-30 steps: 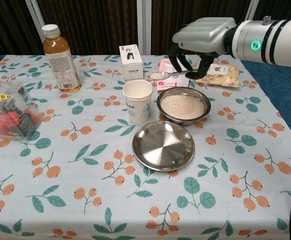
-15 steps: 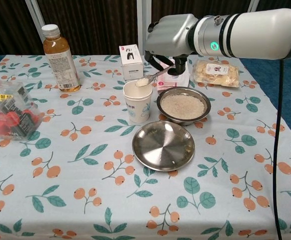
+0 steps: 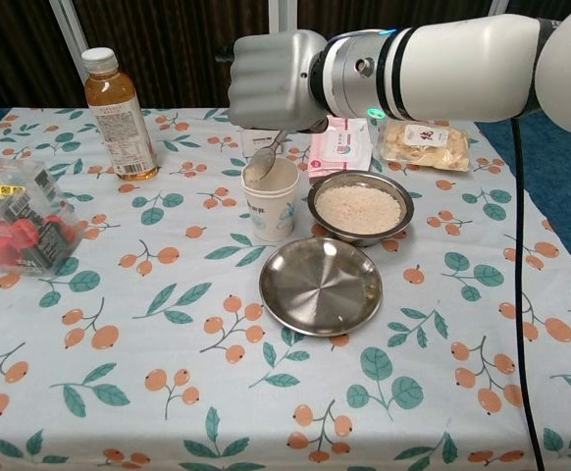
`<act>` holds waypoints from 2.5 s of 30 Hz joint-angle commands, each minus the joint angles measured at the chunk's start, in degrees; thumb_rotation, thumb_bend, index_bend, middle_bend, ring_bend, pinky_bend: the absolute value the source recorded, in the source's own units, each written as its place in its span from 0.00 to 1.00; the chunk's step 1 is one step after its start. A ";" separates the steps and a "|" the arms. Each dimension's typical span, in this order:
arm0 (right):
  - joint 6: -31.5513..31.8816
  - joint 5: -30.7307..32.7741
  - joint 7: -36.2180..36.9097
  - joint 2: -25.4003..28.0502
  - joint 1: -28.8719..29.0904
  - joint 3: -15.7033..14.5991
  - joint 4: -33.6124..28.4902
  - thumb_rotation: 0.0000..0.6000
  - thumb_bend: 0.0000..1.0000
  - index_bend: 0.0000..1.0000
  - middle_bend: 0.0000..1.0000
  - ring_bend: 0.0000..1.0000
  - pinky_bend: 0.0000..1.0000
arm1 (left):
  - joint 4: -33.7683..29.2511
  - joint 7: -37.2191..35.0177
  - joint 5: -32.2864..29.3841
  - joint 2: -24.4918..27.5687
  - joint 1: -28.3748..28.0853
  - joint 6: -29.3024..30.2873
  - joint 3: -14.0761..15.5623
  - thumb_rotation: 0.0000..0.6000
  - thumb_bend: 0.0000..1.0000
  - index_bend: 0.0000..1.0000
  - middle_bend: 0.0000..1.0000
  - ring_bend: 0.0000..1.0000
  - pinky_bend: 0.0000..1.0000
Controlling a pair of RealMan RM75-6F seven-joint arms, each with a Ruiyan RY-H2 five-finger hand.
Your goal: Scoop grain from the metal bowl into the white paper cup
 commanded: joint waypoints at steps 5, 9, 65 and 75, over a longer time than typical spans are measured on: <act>1.92 -5.82 -5.37 0.66 1.19 -3.30 -0.60 1.00 0.33 0.60 0.59 0.23 0.00 | 0.69 -0.66 0.12 -0.30 0.37 0.39 0.09 1.00 0.06 0.19 0.12 0.06 0.03; 2.36 -7.33 -7.49 1.29 1.07 -4.22 -0.67 1.00 0.33 0.60 0.59 0.23 0.00 | 1.04 -0.98 0.38 -0.46 0.47 0.62 0.10 1.00 0.06 0.19 0.12 0.06 0.03; 18.97 -21.68 42.14 1.16 -27.12 -3.57 -10.49 1.00 0.33 0.58 0.53 0.20 0.00 | -4.12 3.91 2.54 1.62 0.34 2.19 -0.05 1.00 0.06 0.19 0.12 0.06 0.03; 18.65 -27.83 46.76 -6.20 -32.69 -4.94 -2.63 1.00 0.32 0.53 0.48 0.13 0.00 | -4.11 3.76 2.43 1.48 0.32 1.86 0.13 1.00 0.06 0.19 0.12 0.06 0.03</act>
